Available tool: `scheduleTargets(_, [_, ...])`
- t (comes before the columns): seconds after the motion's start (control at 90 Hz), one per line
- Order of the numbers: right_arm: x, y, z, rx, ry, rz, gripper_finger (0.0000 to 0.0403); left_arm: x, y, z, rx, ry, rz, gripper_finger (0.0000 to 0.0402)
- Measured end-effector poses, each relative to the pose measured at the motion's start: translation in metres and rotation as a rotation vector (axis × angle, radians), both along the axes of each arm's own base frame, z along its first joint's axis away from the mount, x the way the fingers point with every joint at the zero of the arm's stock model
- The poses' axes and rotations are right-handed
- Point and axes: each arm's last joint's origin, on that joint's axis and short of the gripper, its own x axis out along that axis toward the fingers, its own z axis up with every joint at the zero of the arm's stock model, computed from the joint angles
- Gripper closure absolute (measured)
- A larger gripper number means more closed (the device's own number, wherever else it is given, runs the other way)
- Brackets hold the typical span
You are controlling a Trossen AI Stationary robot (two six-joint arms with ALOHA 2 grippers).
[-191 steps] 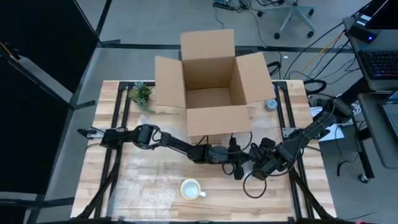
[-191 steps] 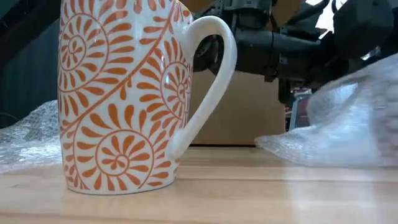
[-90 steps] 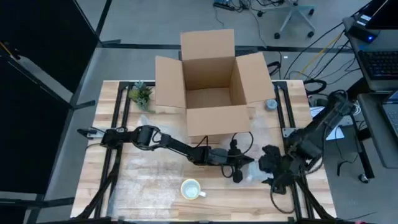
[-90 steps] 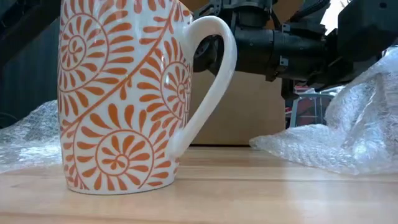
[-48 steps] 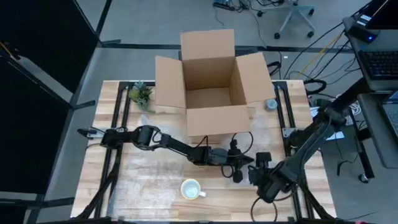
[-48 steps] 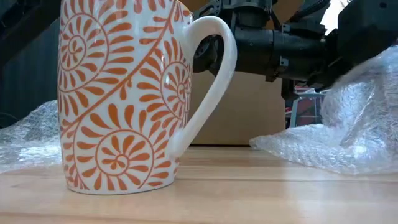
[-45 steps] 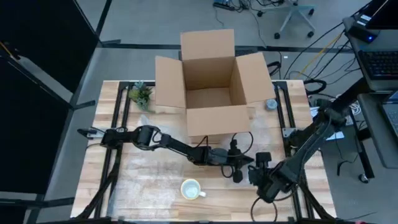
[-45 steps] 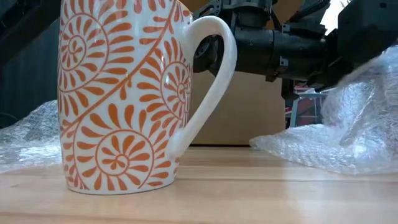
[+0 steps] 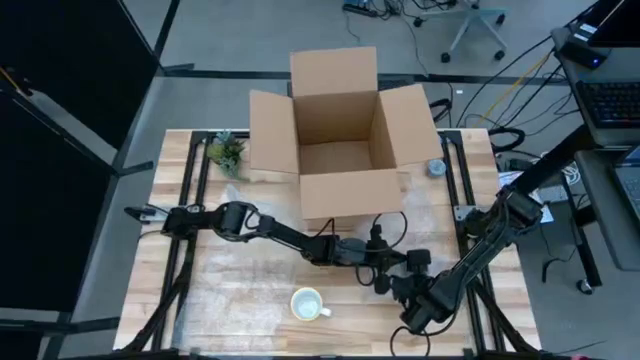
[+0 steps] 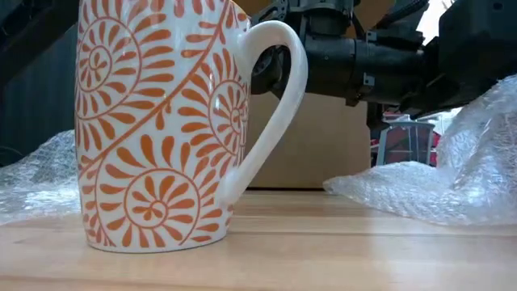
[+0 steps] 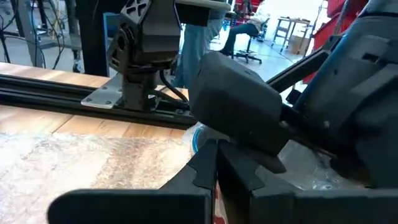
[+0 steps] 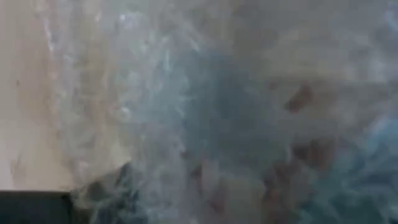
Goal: Wrap mug
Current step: Wrap the red mug with bubble wrap
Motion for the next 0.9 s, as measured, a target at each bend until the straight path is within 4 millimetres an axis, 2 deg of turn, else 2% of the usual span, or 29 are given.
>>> scheduleTargets(0.133, [-0.0001, 0.0001, 0.0000, 0.002, 0.005, 0.007, 0.0197, 0.0000, 0.0000, 0.0003, 0.000, 0.000, -0.001, 0.0402])
scheduleTargets(0.422, [0.0009, 0.0027, 0.0000, 0.044, 0.023, 0.032, 0.0314, -0.0002, -0.0010, 0.0005, -0.001, -0.002, -0.009, 0.0402])
scheduleTargets(0.533, [0.0009, 0.0032, 0.0007, 0.050, 0.026, 0.046, 0.0341, -0.0003, -0.0016, 0.0012, -0.002, -0.005, -0.011, 0.0402])
scheduleTargets(0.689, [0.0008, 0.0030, 0.0006, 0.049, 0.028, 0.046, 0.0346, -0.0003, -0.0016, 0.0014, -0.002, -0.005, -0.010, 0.0402])
scheduleTargets(0.9, [0.0011, 0.0018, -0.0012, 0.001, -0.014, 0.031, 0.0306, -0.0001, -0.0002, 0.0012, 0.000, -0.003, -0.003, 0.0402])
